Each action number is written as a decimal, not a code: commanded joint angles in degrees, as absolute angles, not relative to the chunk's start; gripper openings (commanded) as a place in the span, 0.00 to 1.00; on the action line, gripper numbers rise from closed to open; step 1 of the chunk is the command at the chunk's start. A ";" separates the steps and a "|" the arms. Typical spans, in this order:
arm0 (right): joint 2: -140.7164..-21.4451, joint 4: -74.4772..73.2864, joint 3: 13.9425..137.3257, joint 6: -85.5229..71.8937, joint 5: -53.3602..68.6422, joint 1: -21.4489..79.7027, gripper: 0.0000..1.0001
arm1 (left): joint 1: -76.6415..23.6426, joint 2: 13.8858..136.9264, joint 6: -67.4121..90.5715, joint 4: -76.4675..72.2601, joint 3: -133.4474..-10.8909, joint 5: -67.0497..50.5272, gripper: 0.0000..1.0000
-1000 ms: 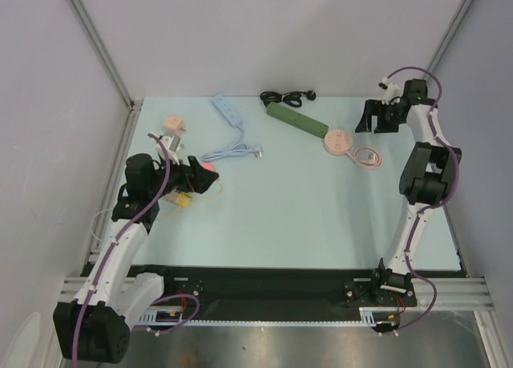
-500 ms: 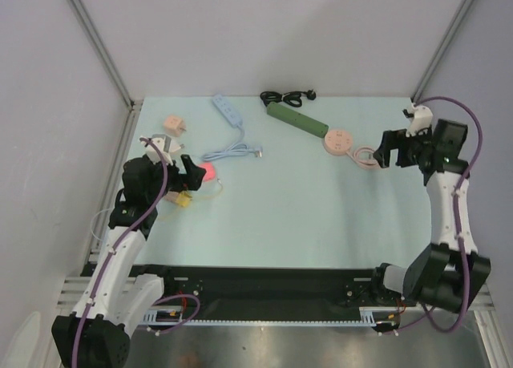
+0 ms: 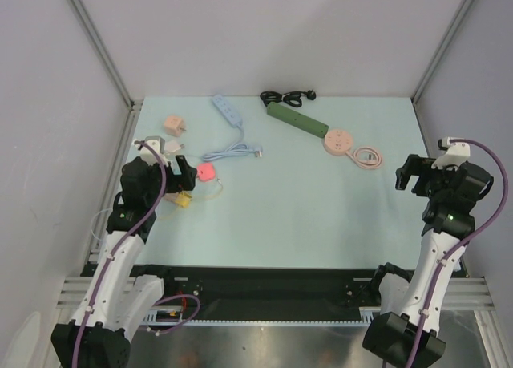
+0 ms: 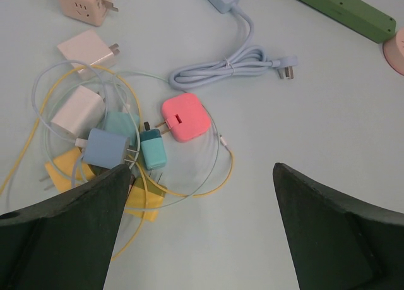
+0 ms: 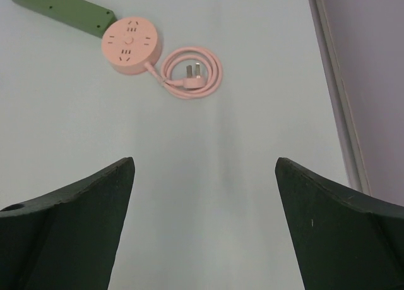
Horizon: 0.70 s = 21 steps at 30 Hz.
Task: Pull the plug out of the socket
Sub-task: Reset both arms
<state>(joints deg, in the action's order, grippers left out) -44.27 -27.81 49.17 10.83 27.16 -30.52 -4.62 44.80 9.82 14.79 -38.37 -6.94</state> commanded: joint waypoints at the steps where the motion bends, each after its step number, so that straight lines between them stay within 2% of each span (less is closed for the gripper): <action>1: -41.76 -29.35 47.73 6.42 22.78 -31.03 1.00 | -4.92 43.07 8.17 14.85 -40.08 -5.10 1.00; 9: -38.59 -32.08 48.43 1.14 11.43 -31.03 1.00 | -4.92 42.01 8.26 14.50 -39.90 -5.71 0.99; 21: -36.04 -34.89 49.92 0.26 9.93 -31.03 1.00 | -5.01 40.69 8.00 14.15 -39.64 -6.42 1.00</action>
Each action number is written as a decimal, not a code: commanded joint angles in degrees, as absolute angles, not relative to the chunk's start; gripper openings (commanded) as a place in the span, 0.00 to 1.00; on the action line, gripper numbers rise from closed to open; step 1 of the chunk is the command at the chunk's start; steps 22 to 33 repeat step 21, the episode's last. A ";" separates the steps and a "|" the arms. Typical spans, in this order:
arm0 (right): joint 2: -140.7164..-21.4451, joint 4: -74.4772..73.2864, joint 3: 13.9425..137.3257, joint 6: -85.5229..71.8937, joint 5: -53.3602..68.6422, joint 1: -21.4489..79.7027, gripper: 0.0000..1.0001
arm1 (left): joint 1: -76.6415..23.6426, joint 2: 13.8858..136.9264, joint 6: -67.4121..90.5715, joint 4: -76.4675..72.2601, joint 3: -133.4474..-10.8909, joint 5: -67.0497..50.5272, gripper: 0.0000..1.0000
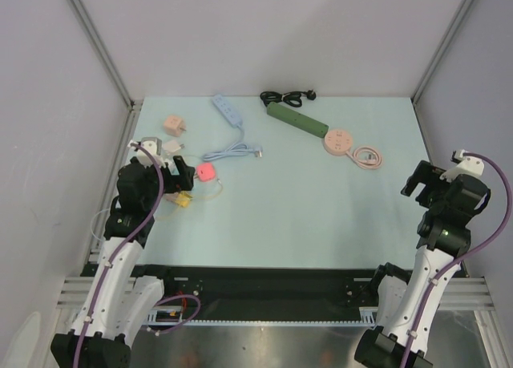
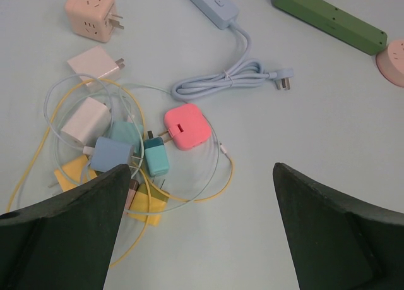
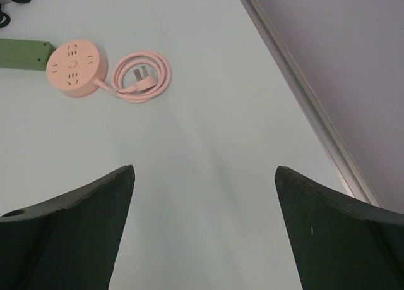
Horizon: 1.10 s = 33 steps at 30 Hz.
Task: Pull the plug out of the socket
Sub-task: Reset both arms
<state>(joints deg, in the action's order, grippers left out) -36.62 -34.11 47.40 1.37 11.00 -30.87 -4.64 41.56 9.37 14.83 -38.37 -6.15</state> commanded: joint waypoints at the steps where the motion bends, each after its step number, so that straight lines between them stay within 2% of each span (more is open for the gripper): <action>1: -36.12 -34.98 50.01 0.26 9.93 -31.03 1.00 | -5.01 40.61 8.00 14.06 -39.73 -6.33 1.00; 33: -38.23 -34.81 51.68 1.57 10.63 -31.03 1.00 | -5.19 38.85 7.30 13.27 -38.94 -5.80 0.99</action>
